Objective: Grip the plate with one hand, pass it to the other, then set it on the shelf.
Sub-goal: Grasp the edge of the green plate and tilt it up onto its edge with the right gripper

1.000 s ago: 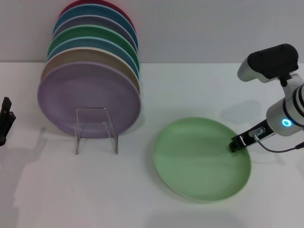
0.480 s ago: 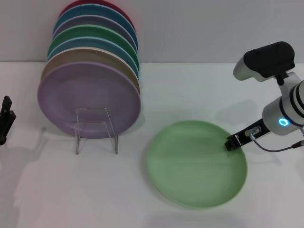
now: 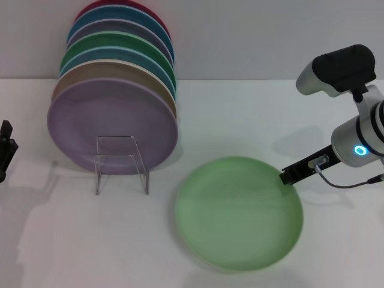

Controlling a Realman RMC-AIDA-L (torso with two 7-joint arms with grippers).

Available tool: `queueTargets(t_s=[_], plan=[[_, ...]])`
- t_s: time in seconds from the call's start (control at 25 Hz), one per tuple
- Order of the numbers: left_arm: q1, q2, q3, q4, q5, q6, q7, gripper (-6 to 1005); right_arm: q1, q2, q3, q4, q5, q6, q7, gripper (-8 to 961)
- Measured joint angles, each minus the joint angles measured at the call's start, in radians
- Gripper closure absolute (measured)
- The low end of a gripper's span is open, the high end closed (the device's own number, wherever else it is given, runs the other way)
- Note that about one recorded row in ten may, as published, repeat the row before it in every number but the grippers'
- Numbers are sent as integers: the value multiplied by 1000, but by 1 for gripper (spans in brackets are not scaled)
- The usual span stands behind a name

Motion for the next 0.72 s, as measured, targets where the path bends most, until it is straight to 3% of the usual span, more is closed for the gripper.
queueTargets(t_s=[0.72], plan=[[7,0,3,-2,0,22,0,166,-42,0,34,69,39,29,-24,953]])
